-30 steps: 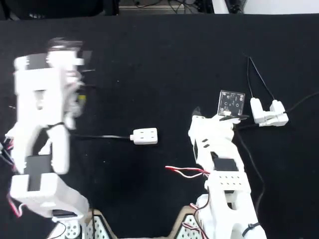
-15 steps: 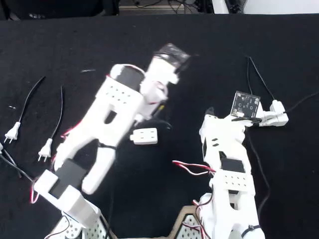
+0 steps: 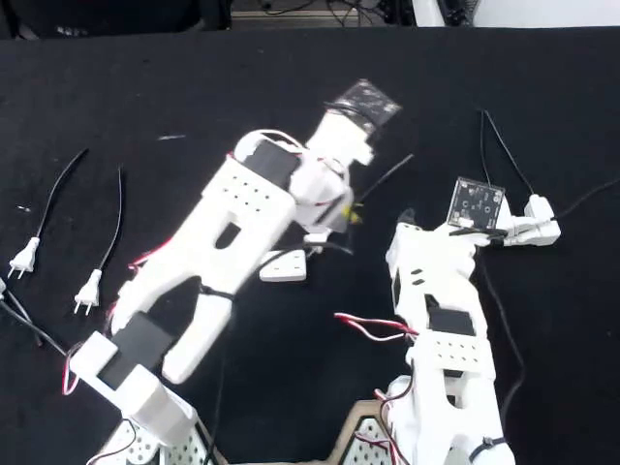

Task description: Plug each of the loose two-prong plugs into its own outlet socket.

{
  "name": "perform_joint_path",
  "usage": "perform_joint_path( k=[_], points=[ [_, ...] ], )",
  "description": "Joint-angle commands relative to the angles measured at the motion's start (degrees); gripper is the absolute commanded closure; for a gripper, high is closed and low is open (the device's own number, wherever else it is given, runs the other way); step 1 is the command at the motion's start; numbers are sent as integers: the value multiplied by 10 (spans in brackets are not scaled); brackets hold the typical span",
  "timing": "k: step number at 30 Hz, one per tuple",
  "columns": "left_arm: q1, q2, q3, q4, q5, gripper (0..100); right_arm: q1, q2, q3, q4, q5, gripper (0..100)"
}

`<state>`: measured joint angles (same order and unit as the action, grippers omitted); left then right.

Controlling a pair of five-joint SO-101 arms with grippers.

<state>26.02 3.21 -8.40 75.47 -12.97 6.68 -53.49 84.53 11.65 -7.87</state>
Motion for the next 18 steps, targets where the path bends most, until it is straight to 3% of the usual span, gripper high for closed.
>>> perform_joint_path(
  k=[1, 4, 11, 18],
  points=[
    [-62, -35, -10, 59, 4, 736, -10, -17, -38, -18, -4, 779],
    [-100, -29, 58, 47, 4, 736, -16, -17, -38, -18, -5, 779],
    [-114, -39, 295, -180, 48, 736, -32, -19, -29, -18, -4, 779],
    [-84, -104, 302, -191, 145, 732, -34, -19, -29, -18, -4, 779]
  ],
)
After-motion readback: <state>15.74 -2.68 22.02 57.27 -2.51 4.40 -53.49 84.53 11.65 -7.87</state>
